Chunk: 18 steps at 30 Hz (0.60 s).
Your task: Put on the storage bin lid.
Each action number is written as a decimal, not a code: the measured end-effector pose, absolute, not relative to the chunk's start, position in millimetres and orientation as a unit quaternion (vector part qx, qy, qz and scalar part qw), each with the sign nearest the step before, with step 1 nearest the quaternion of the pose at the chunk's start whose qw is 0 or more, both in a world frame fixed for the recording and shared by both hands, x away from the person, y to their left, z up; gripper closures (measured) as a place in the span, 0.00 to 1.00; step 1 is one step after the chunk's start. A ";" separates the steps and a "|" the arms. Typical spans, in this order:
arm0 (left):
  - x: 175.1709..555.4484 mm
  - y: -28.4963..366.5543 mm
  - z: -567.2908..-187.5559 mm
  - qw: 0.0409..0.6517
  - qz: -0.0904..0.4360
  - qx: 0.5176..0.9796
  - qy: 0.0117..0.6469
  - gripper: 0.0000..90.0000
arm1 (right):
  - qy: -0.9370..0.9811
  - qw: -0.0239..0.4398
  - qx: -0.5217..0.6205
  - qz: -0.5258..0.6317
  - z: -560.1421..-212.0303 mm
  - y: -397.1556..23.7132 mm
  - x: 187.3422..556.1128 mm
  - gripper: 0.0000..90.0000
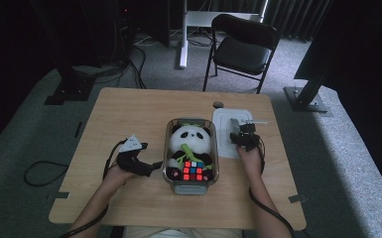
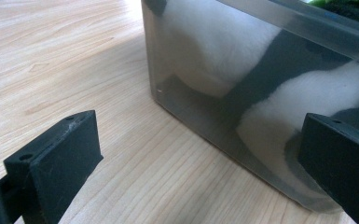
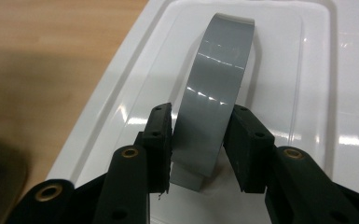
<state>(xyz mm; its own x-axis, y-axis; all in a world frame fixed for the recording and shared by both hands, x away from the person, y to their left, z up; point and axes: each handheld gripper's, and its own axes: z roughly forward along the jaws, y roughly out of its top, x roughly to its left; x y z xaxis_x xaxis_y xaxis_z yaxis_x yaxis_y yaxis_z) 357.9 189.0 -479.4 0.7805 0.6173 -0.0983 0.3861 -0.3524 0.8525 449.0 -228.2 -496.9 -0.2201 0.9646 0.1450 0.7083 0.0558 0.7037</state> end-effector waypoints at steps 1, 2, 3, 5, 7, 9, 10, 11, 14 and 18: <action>358.2 188.9 -479.5 0.477 0.123 0.814 0.308 0.01 | 0.708 0.183 0.590 0.343 -496.3 -229.3 445.2 0.69; 358.3 188.8 -479.6 0.477 0.123 0.814 0.309 0.01 | 0.715 0.183 0.584 0.339 -495.5 -229.9 440.9 0.69; 358.4 188.8 -479.7 0.478 0.123 0.813 0.309 0.01 | 0.720 0.184 0.577 0.338 -495.1 -230.9 436.5 0.69; 358.6 188.4 -480.0 0.476 0.123 0.814 0.309 0.01 | 0.731 0.178 0.567 0.336 -494.3 -233.1 427.6 0.69; 359.1 187.6 -480.6 0.476 0.123 0.814 0.310 0.01 | 0.739 0.172 0.558 0.337 -493.9 -235.8 418.6 0.69; 360.0 187.2 -481.4 0.475 0.124 0.815 0.310 0.01 | 0.742 0.174 0.553 0.337 -494.2 -238.4 410.6 0.69; 360.5 186.9 -482.0 0.474 0.124 0.814 0.311 0.01 | 0.742 0.173 0.552 0.339 -494.9 -240.2 407.8 0.68; 361.1 186.7 -482.8 0.473 0.126 0.815 0.311 0.01 | 0.740 0.173 0.554 0.340 -496.0 -241.7 405.3 0.68; 363.5 185.8 -486.3 0.469 0.125 0.816 0.314 0.01 | 0.739 0.181 0.554 0.338 -500.6 -242.4 401.2 0.60; 365.9 183.2 -490.4 0.457 0.131 0.823 0.312 0.01 | 0.734 0.207 0.555 0.332 -503.2 -238.9 399.4 0.42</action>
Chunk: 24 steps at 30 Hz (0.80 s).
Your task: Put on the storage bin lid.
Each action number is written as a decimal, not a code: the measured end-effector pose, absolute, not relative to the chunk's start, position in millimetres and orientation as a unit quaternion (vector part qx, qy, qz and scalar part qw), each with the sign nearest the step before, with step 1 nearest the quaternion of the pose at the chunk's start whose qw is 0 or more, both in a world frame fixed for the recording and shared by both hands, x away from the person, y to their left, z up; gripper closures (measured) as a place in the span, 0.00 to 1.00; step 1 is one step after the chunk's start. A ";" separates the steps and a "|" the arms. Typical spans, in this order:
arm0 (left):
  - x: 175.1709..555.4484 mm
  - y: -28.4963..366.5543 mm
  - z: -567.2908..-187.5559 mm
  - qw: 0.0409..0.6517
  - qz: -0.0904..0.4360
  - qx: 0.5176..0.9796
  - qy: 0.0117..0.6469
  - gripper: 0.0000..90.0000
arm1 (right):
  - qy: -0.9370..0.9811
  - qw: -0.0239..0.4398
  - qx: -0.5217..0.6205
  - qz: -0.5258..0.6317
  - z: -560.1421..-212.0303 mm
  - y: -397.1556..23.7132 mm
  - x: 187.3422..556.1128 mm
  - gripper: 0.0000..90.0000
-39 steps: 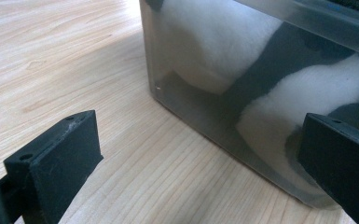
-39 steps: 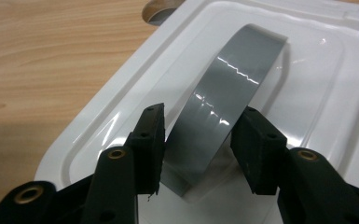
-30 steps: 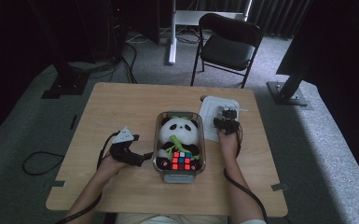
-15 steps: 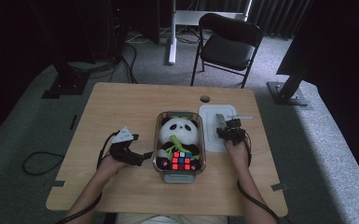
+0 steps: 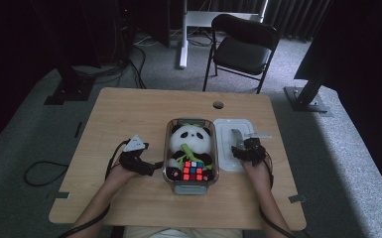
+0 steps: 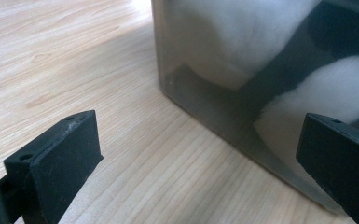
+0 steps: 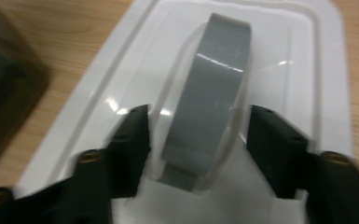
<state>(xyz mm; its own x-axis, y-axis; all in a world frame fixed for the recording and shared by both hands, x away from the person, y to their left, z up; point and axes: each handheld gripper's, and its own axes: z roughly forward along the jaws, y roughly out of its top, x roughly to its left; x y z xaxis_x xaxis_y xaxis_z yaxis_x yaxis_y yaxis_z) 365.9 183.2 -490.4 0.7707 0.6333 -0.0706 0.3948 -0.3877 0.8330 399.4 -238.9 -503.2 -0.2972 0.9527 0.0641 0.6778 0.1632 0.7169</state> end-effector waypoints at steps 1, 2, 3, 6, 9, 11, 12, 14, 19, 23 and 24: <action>366.3 182.9 -490.8 0.458 0.131 0.822 0.312 0.01 | 0.730 0.212 0.558 0.333 -503.3 -238.2 398.8 0.46; 366.7 182.7 -491.1 0.459 0.130 0.822 0.312 0.01 | 0.732 0.201 0.564 0.325 -503.4 -237.9 400.3 0.47; 367.0 182.5 -491.3 0.460 0.132 0.821 0.313 0.01 | 0.731 0.199 0.567 0.322 -503.9 -237.4 401.8 0.44; 367.7 181.2 -492.2 0.460 0.134 0.820 0.313 0.01 | 0.721 0.206 0.577 0.324 -504.3 -235.9 404.1 0.44; 368.1 178.3 -492.8 0.456 0.135 0.823 0.309 0.01 | 0.716 0.204 0.583 0.326 -505.4 -234.7 407.9 0.48; 367.8 175.7 -492.4 0.456 0.138 0.824 0.306 0.01 | 0.714 0.197 0.583 0.334 -504.9 -234.8 409.2 0.58; 367.6 174.3 -492.1 0.457 0.140 0.823 0.305 0.01 | 0.711 0.198 0.586 0.335 -504.1 -234.9 409.7 0.63; 367.4 171.8 -491.1 0.458 0.139 0.824 0.302 0.01 | 0.710 0.202 0.586 0.336 -501.9 -234.8 409.2 0.69; 366.9 170.9 -490.4 0.456 0.143 0.824 0.304 0.01 | 0.704 0.201 0.583 0.351 -495.6 -240.0 406.3 0.74; 363.1 169.0 -490.1 0.457 0.143 0.825 0.301 0.01 | 0.704 0.203 0.576 0.363 -486.9 -242.8 401.3 0.74; 362.0 168.1 -489.6 0.456 0.142 0.827 0.298 0.01 | 0.704 0.203 0.574 0.365 -484.3 -243.7 399.8 0.74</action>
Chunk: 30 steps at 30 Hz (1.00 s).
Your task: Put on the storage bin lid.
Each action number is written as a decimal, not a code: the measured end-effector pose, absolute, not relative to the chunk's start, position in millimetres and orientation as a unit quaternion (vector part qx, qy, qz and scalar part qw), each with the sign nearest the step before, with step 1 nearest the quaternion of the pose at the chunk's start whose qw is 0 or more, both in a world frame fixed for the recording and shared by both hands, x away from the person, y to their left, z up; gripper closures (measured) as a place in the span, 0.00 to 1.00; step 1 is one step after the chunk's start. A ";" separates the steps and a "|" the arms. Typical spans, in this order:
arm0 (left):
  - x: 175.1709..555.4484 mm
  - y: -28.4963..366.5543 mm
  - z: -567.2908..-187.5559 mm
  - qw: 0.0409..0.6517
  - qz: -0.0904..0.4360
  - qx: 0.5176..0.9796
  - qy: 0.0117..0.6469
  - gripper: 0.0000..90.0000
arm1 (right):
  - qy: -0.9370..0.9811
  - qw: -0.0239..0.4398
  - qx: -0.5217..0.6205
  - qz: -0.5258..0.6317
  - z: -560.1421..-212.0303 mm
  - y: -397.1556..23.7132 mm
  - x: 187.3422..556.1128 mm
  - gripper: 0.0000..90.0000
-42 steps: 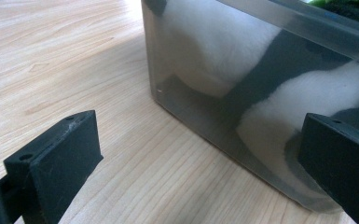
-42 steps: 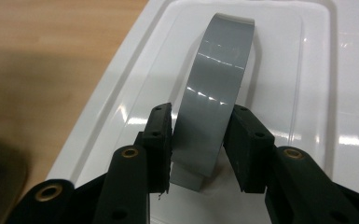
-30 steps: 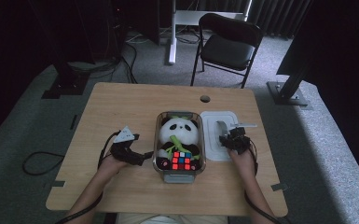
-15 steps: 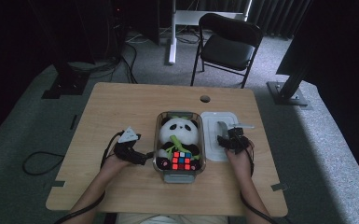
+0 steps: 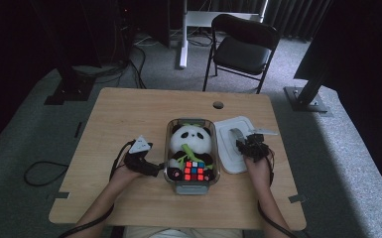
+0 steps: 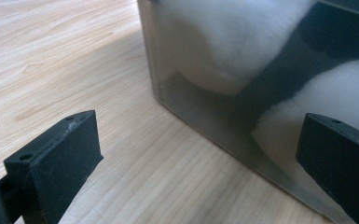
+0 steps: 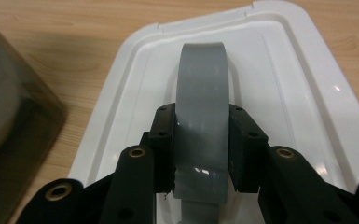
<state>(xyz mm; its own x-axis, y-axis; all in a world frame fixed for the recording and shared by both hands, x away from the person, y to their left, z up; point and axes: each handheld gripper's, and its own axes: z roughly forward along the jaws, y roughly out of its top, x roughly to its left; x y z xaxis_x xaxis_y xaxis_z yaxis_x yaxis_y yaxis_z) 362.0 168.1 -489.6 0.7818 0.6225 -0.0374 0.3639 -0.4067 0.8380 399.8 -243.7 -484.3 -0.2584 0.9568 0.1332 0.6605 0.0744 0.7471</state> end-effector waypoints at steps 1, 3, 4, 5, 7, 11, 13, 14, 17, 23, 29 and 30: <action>361.1 166.8 -489.2 0.455 0.143 0.827 0.296 0.01 | 0.703 0.204 0.574 0.368 -481.6 -244.6 398.1 0.74; 359.7 164.3 -488.4 0.454 0.146 0.829 0.290 0.01 | 0.702 0.208 0.571 0.371 -475.8 -247.1 394.8 0.74; 359.3 163.3 -488.3 0.455 0.146 0.830 0.289 0.01 | 0.701 0.211 0.570 0.373 -472.2 -248.5 392.7 0.74; 359.1 162.5 -488.5 0.455 0.144 0.830 0.288 0.01 | 0.700 0.215 0.569 0.374 -467.9 -249.7 390.3 0.74; 359.4 161.2 -489.1 0.458 0.141 0.829 0.288 0.01 | 0.697 0.226 0.565 0.380 -458.5 -252.7 385.1 0.74; 359.1 157.7 -489.6 0.460 0.139 0.829 0.287 0.00 | 0.687 0.242 0.559 0.396 -436.7 -261.1 374.7 0.74; 358.4 155.4 -490.0 0.461 0.139 0.828 0.285 0.01 | 0.681 0.248 0.555 0.408 -424.9 -264.8 368.9 0.74; 358.0 154.2 -490.4 0.462 0.138 0.828 0.285 0.01 | 0.678 0.252 0.552 0.415 -418.9 -266.0 365.7 0.74; 357.1 150.5 -491.6 0.465 0.135 0.827 0.284 0.01 | 0.671 0.257 0.542 0.436 -401.1 -268.9 355.9 0.74; 357.9 141.6 -490.4 0.463 0.135 0.831 0.276 0.01 | 0.668 0.262 0.515 0.468 -371.6 -265.2 336.3 0.74; 360.3 131.0 -486.8 0.468 0.136 0.830 0.272 0.01 | 0.674 0.251 0.488 0.495 -356.1 -252.8 320.4 0.74; 360.5 128.7 -486.5 0.468 0.136 0.830 0.271 0.01 | 0.677 0.249 0.483 0.496 -355.1 -249.6 318.4 0.74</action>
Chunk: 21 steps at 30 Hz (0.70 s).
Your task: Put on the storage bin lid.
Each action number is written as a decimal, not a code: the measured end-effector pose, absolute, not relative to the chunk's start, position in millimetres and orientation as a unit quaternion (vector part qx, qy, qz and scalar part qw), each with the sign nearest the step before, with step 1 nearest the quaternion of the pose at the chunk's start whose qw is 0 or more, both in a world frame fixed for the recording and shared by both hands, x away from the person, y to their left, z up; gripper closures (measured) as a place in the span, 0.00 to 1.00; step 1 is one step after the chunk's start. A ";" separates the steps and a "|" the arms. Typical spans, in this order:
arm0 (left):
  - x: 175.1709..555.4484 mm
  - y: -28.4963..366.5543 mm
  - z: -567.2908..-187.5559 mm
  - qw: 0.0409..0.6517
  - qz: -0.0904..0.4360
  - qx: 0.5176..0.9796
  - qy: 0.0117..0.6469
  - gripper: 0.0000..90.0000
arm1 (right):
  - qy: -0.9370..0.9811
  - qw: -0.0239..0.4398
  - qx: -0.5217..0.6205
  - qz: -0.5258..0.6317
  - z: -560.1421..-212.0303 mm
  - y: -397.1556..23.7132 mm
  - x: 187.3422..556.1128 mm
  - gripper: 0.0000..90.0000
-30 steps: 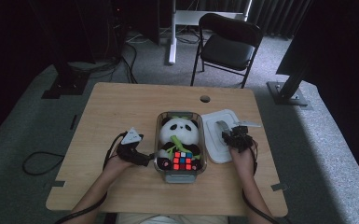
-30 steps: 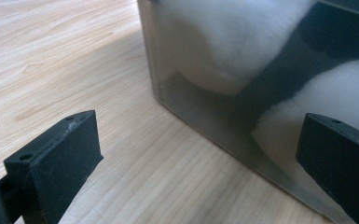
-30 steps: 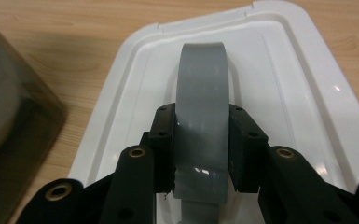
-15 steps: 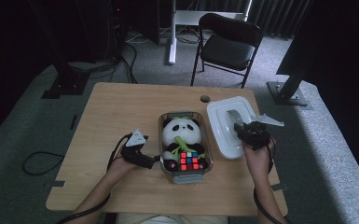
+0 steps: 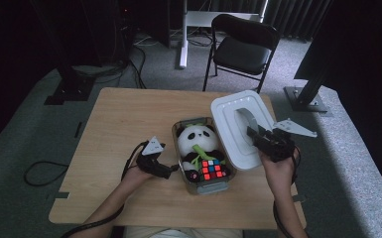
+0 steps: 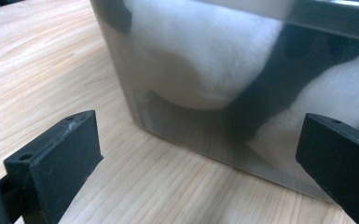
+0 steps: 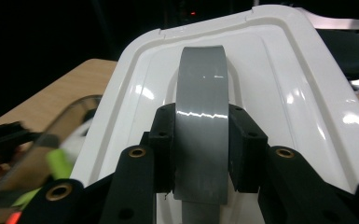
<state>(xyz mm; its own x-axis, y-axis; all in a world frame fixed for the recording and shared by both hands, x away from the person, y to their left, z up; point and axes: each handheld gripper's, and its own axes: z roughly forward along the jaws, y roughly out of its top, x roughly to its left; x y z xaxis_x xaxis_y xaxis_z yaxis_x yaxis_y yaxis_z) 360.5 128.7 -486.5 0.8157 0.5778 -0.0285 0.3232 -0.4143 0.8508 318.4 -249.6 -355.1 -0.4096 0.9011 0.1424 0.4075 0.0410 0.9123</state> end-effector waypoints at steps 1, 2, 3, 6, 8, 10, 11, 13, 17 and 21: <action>360.6 126.5 -486.3 0.467 0.135 0.831 0.271 0.01 | 0.679 0.245 0.480 0.498 -354.5 -246.4 316.6 0.74; 360.8 124.5 -486.3 0.467 0.135 0.831 0.270 0.01 | 0.682 0.242 0.476 0.499 -354.3 -242.8 315.1 0.74; 360.7 122.4 -486.5 0.468 0.134 0.831 0.269 0.01 | 0.685 0.238 0.474 0.499 -354.2 -239.4 313.9 0.74; 360.5 117.6 -486.5 0.469 0.132 0.832 0.266 0.01 | 0.694 0.227 0.468 0.498 -357.5 -228.1 311.1 0.74; 360.7 114.7 -486.2 0.468 0.130 0.833 0.264 0.01 | 0.702 0.219 0.465 0.493 -361.6 -220.2 310.2 0.74; 360.9 111.3 -485.7 0.467 0.128 0.835 0.261 0.00 | 0.707 0.209 0.461 0.493 -365.8 -214.3 310.4 0.74; 361.1 109.4 -485.3 0.467 0.127 0.836 0.258 0.01 | 0.708 0.205 0.461 0.493 -367.4 -211.6 310.7 0.74; 360.9 104.0 -484.4 0.468 0.127 0.837 0.254 0.01 | 0.710 0.196 0.460 0.496 -369.6 -206.9 310.9 0.74; 360.3 95.4 -483.1 0.469 0.124 0.839 0.247 0.01 | 0.716 0.189 0.455 0.494 -372.0 -197.7 311.5 0.74; 359.5 98.7 -482.5 0.466 0.132 0.837 0.253 0.01 | 0.723 0.176 0.454 0.491 -376.8 -191.2 312.8 0.74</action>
